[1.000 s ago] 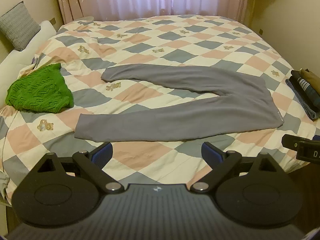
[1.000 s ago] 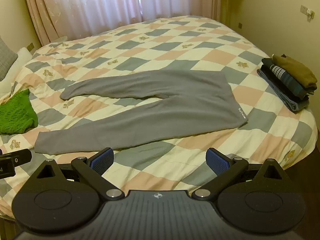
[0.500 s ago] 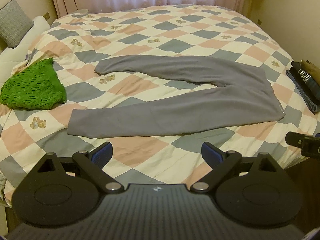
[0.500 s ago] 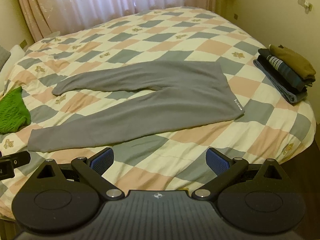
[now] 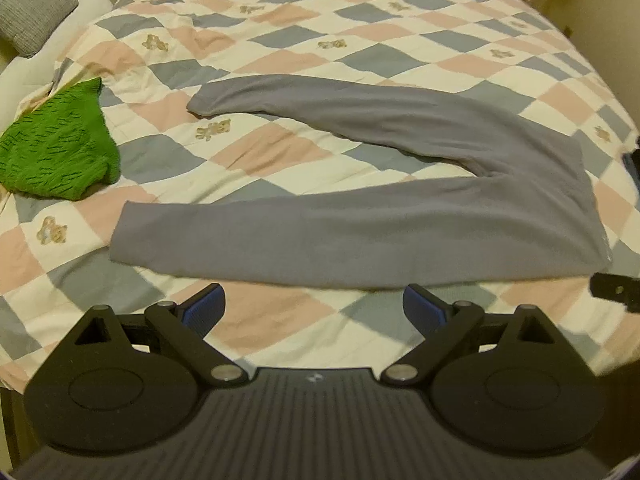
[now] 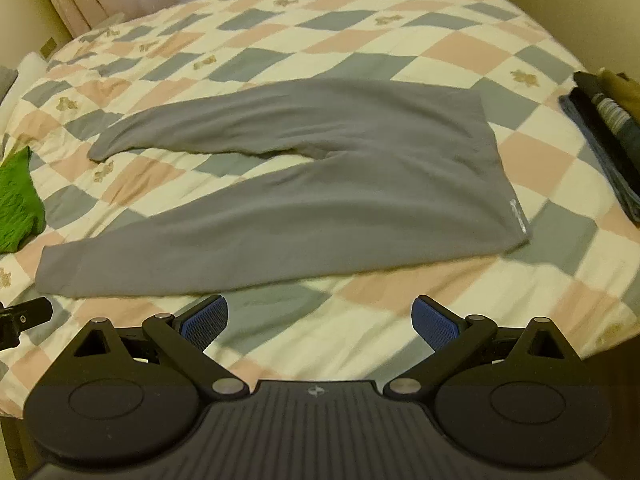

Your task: Fold clothes

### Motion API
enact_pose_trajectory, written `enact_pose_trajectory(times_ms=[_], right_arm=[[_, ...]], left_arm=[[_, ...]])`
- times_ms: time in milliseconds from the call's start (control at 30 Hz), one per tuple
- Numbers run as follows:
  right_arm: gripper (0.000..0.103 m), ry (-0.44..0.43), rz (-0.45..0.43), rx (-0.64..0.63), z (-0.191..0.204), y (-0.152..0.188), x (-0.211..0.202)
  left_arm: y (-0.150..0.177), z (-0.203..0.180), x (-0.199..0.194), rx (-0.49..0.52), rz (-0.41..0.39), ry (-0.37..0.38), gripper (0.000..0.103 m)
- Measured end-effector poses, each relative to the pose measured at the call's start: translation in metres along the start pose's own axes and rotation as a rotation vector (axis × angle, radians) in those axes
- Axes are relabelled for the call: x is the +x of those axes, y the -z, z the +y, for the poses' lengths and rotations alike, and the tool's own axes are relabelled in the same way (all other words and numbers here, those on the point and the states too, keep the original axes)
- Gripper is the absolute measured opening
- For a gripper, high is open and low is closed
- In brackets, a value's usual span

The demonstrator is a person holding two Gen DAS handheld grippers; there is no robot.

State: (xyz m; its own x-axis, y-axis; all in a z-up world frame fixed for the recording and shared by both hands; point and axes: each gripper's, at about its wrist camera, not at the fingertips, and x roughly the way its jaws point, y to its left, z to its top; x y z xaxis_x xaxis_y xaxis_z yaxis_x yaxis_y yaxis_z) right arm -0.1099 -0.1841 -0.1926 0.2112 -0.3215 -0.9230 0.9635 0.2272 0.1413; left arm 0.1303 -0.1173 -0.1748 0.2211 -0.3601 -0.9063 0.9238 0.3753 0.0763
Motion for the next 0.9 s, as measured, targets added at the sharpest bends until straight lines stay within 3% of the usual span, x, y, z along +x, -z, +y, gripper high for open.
enact_pose_trajectory(times_ms=[200,367,467,733,833,900], right_arm=[[0.100,-0.022,0.065,0.035,-0.055,-0.048,0.047],[0.081,-0.104,0.181,0.107,-0.102,-0.067,0.102],[0.079,-0.120,0.201,0.135,-0.121,-0.078,0.122],[0.076,-0.209,-0.029,0.140,-0.166,-0.123,0.154],[0.075,-0.210,-0.062,0.090,-0.176,-0.143,0.180],[0.075,-0.226,-0.069,0.051,-0.178,-0.158,0.197]], left_arm=[[-0.031,-0.047,0.047,0.002,0.049,0.013,0.094],[-0.042,-0.070,0.079,0.006,0.078,0.051,0.093],[-0.053,-0.074,0.096,0.030,0.057,0.048,0.092],[-0.112,-0.077,0.161,0.151,-0.058,0.044,0.087],[-0.142,-0.073,0.195,0.220,-0.084,0.070,0.077],[-0.166,-0.069,0.217,0.278,-0.120,0.116,0.066]])
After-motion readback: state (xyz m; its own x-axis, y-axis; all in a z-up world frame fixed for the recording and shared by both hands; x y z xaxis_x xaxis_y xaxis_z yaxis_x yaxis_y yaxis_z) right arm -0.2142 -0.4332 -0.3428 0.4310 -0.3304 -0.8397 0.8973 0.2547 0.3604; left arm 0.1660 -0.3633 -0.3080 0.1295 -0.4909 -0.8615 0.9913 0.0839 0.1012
